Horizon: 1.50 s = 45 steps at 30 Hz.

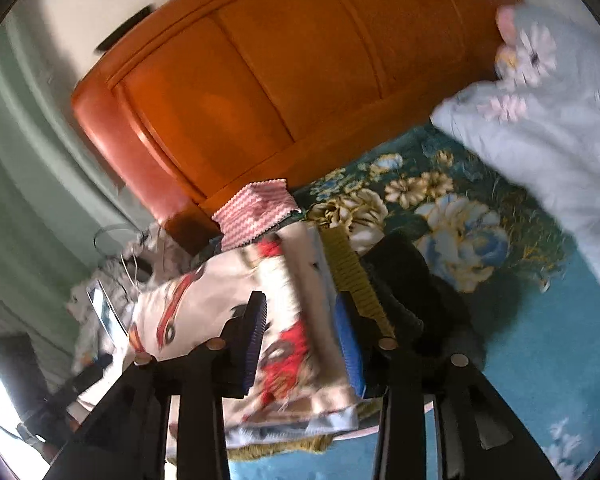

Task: Fold clothes
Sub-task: 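Lift the folded pajamas with both grippers and carry them toward the clothes stack, then lower the pajamas onto the clothes stack and open both grippers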

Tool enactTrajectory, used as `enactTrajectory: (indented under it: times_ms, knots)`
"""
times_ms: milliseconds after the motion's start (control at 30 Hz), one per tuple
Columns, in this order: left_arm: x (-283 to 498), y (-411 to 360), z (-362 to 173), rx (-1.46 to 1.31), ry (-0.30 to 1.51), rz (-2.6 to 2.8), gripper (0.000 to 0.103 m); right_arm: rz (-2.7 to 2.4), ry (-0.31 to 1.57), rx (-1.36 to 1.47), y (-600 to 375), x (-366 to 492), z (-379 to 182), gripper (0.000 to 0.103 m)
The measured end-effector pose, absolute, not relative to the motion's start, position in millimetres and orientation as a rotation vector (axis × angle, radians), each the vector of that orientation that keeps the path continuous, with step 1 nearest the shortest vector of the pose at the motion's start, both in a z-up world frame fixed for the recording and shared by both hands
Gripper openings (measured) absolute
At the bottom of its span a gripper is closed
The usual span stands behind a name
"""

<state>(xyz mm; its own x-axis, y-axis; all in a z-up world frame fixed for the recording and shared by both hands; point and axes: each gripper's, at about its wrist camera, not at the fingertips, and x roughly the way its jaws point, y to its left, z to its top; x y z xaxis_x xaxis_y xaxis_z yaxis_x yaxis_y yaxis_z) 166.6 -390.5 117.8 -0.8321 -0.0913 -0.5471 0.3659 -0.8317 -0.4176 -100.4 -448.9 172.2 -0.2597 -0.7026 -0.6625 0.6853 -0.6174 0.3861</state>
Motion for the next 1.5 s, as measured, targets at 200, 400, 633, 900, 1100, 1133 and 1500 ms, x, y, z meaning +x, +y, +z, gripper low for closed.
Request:
enactTrajectory:
  times_ms: [200, 400, 633, 900, 1100, 1133, 1500]
  knots:
    - [149.3, -366.4, 102.8, 0.871, 0.669, -2.714, 0.058, -1.844, 0.103, 0.860, -463.2, -41.2, 176.4, 0.051]
    - [141.4, -375.8, 85.9, 0.900, 0.711, -2.698, 0.060, -1.877, 0.075, 0.947, -468.1, -55.9, 144.4, 0.052]
    - [142.8, -369.6, 92.2, 0.905, 0.692, -2.683, 0.060, -1.907, 0.082, 0.915, -461.3, -38.1, 151.4, 0.052]
    - [174.8, -338.6, 99.9, 0.844, 0.625, -2.679, 0.067, -1.952, 0.134, 0.855, -436.5, 1.5, 160.8, 0.053]
    - [198.6, -310.6, 81.3, 0.868, 0.706, -2.663, 0.070, -1.983, 0.153, 0.873, -418.7, 26.2, 146.0, 0.054]
    - [200.0, -306.0, 76.7, 0.879, 0.706, -2.655, 0.070, -1.992, 0.168, 0.875, -418.0, 29.6, 142.2, 0.054]
    - [188.6, -278.3, 45.2, 0.967, 0.695, -2.606, 0.080, -2.024, 0.207, 0.921, -415.9, 38.8, 108.4, 0.090]
